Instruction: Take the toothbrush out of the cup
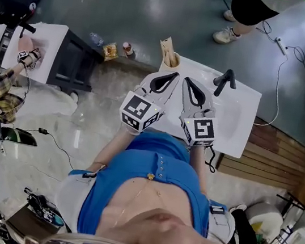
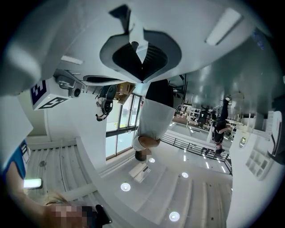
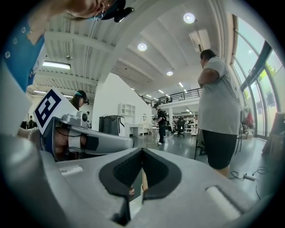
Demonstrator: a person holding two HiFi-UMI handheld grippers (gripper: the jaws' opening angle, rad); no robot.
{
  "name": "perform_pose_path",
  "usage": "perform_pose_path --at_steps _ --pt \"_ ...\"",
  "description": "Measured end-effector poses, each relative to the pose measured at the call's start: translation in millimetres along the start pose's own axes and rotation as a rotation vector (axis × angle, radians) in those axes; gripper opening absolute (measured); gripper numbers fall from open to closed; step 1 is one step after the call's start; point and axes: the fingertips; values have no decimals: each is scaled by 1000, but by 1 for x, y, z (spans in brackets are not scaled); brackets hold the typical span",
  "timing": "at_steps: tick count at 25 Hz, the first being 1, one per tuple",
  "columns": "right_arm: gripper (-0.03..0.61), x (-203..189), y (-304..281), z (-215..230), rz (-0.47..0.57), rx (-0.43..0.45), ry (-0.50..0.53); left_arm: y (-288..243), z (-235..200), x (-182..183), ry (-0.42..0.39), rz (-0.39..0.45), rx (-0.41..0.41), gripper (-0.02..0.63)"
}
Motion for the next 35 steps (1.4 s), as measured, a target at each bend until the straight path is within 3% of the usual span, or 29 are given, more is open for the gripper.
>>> perform_pose_path --at_steps 13,35 --pt "3 -6 10 5 -19 -22 4 0 -18 -8 -23 -16 53 2" --pt "2 -33 59 36 -96 -236 -41 -20 -89 -73 -1 -165 144 2"
Point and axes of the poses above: the fingertips, and each gripper's own axes: y backward along the fingers, z to its right, x out of its top, and after that the axes turned 1 degree about z, right-handed
